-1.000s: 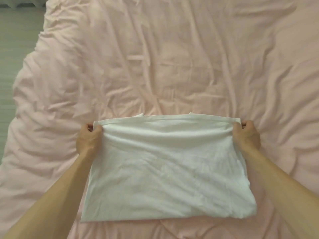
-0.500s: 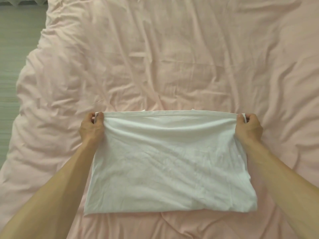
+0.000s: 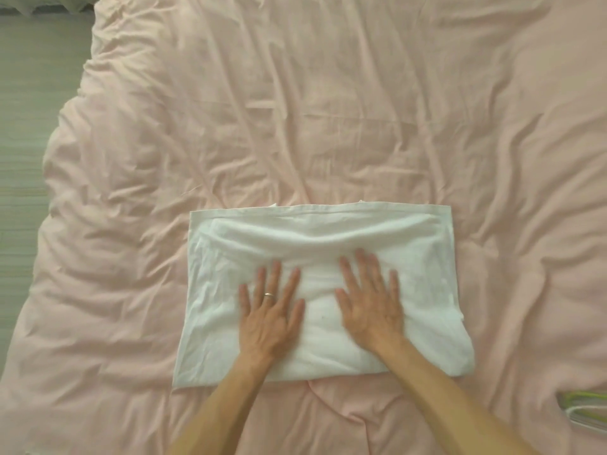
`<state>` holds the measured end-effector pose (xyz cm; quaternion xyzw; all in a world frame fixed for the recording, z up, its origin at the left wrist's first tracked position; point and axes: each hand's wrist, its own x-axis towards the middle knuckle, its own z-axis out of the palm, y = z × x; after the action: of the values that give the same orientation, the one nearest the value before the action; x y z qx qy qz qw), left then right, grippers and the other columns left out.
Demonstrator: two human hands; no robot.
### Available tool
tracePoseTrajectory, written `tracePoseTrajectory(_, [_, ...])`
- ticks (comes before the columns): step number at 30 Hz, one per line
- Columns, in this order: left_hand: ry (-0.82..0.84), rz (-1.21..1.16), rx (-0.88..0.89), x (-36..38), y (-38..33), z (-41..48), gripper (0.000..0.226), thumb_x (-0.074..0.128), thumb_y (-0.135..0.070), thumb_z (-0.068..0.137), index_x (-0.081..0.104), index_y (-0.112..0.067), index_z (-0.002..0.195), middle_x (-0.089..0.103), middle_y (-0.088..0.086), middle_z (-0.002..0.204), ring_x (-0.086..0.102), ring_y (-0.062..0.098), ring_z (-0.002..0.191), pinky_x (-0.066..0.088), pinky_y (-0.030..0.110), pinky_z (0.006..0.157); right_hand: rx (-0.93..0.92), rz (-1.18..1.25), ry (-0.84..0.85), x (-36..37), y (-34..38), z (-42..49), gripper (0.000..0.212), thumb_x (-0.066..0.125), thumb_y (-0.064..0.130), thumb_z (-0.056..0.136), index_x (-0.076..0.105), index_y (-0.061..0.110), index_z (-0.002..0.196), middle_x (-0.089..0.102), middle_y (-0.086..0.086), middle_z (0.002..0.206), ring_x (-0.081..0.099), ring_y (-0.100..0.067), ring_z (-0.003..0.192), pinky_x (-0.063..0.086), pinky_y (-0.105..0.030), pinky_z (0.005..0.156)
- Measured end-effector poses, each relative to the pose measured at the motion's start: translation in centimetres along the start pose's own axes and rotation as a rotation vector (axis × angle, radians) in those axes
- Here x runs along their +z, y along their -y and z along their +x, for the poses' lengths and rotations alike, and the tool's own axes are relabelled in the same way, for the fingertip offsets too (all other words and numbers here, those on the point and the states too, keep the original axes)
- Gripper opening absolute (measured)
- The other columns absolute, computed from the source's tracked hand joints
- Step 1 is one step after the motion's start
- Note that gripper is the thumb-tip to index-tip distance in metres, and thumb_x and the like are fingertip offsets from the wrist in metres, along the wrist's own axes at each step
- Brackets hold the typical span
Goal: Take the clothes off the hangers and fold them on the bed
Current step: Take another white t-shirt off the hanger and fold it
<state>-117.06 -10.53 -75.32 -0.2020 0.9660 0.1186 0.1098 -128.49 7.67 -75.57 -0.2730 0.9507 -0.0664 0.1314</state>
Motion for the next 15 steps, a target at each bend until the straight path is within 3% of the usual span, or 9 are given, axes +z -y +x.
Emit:
tracePoseTrajectory(4, [0.076,0.061,-0.230,-0.4,4.5,-0.7,0.068,0.011,-0.067,0.095,-0.007,-0.045,0.156,-0.020,-0.012,0.165,-0.022,0.014,0.151,-0.016,0.053,0.119,0.442,-0.043,0.082,-1.8,-8.9,-0.1,0.064,0.018,0.055,0.102,0.005,0.031,0.160,-0.001,0.002,0.168,-0.003,-0.019,0.154,0.000,-0.058,0.120])
tracePoseTrajectory(6, [0.112,0.019,-0.289,-1.0,4.0,-0.7,0.070,0.005,-0.069,0.091,-0.014,-0.045,0.154,-0.027,-0.011,0.162,-0.030,0.013,0.148,-0.017,0.055,0.119,0.563,0.031,0.109,-3.4,-11.5,-1.6,0.067,0.020,0.055,0.101,0.009,0.026,0.161,0.002,-0.002,0.168,-0.002,-0.022,0.154,0.005,-0.061,0.120])
tracePoseTrajectory(8, [0.149,-0.053,-0.271,-1.4,1.8,-1.3,0.073,0.005,-0.070,0.090,-0.017,-0.043,0.154,-0.028,-0.008,0.162,-0.029,0.016,0.148,-0.014,0.056,0.120,0.605,0.059,0.027,-4.6,-12.7,-3.7,0.073,0.019,0.057,0.098,0.020,0.016,0.159,0.014,-0.011,0.166,0.009,-0.028,0.153,0.016,-0.063,0.118])
tracePoseTrajectory(10, [0.145,-0.066,-0.127,-1.0,-1.4,-2.7,0.073,0.016,-0.068,0.093,-0.003,-0.040,0.158,-0.015,-0.004,0.166,-0.014,0.020,0.152,-0.006,0.055,0.120,0.535,0.068,-0.084,-5.1,-12.7,-5.3,0.078,0.023,0.058,0.095,0.027,0.010,0.156,0.025,-0.017,0.162,0.021,-0.033,0.150,0.023,-0.063,0.116])
tracePoseTrajectory(12, [0.096,-0.091,0.068,0.3,-5.8,-4.8,0.069,0.030,-0.063,0.095,0.018,-0.038,0.158,0.006,0.000,0.168,0.007,0.025,0.154,0.006,0.056,0.119,0.347,0.051,-0.103,-5.3,-11.8,-7.3,0.076,0.029,0.057,0.095,0.026,0.015,0.158,0.022,-0.013,0.164,0.020,-0.029,0.151,0.022,-0.057,0.117])
tracePoseTrajectory(15, [0.104,-0.087,0.269,2.5,-11.7,-7.1,0.067,0.036,-0.063,0.096,0.022,-0.039,0.157,0.015,-0.001,0.167,0.016,0.024,0.153,0.014,0.056,0.116,0.036,-0.072,-0.046,-3.6,-11.6,-10.0,0.068,0.034,0.056,0.096,0.022,0.031,0.159,0.013,-0.005,0.167,0.015,-0.023,0.153,0.017,-0.052,0.119])
